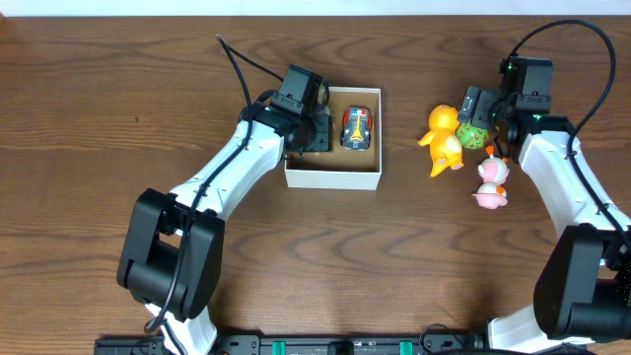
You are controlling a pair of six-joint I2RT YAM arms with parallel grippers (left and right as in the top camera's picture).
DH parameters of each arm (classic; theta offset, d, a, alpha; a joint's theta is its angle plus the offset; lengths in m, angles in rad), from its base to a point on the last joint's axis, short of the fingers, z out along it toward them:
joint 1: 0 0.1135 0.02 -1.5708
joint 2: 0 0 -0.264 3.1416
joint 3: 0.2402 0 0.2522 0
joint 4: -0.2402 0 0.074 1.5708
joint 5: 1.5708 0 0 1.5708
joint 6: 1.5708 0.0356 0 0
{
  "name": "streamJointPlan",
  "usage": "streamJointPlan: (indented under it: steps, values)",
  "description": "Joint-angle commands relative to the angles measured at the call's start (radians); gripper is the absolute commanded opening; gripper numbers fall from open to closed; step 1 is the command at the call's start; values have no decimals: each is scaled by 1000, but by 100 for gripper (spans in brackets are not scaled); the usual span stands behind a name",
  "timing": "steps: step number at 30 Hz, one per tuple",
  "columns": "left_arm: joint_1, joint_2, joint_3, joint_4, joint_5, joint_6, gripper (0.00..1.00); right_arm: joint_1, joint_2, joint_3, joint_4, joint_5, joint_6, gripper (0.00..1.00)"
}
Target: Pack container
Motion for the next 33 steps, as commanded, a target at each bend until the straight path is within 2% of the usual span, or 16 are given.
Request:
streamJointPlan:
  steps: [1,10,18,23,26,30,33]
  values:
    - [-2,5,10,-5,7,2,86,-6,1,19,-2,5,-8,99]
    - [74,-5,40,103,4,2,88,-6,1,19,-1,5,-8,99]
    - [219,-5,257,106,6,32,83,-6,1,19,-1,5,-8,99]
    - [316,-5,300,73,-111,32,82,-6,1,19,-1,5,-8,99]
    - [377,5,295,-40,-188,56,75,-6,1,19,-1,5,-8,99]
    - [432,41,289,-238,-195,74,62,-6,1,19,-1,5,-8,99]
    - [428,72,288,-375,-180,74,46,-6,1,19,-1,5,-8,99]
